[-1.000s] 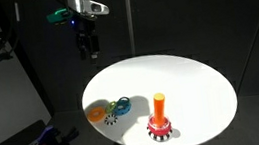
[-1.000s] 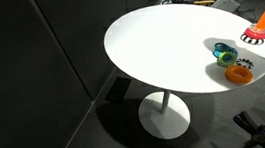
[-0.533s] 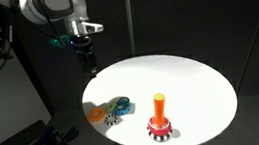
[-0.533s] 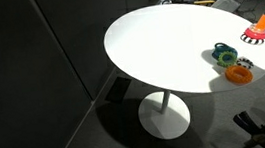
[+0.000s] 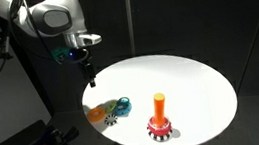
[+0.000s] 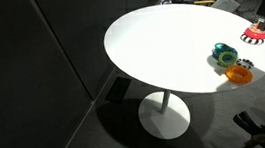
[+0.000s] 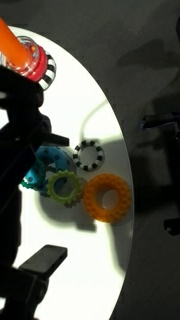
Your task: Pick up the orange ring and put it on the ring holder
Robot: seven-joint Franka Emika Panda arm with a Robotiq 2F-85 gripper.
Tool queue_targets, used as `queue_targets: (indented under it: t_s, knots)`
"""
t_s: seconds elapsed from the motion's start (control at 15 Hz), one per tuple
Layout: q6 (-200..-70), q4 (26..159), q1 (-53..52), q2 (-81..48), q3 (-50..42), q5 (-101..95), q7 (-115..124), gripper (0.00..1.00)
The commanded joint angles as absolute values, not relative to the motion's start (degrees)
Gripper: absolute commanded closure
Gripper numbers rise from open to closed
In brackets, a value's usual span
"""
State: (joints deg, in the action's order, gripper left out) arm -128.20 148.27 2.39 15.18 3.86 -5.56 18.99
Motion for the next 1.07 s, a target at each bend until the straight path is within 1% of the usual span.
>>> queue_targets:
  t_s: [0.0, 0.2, 1.0]
  knots:
    - [-128.1, 148.2, 2.3, 15.2, 3.7, -5.6, 19.0, 0.00]
    - [-128.1, 148.2, 2.3, 15.2, 3.7, -5.6, 19.0, 0.00]
    - [-146.0, 154.5, 2.1, 6.8, 1.7, -3.3, 16.1, 0.00]
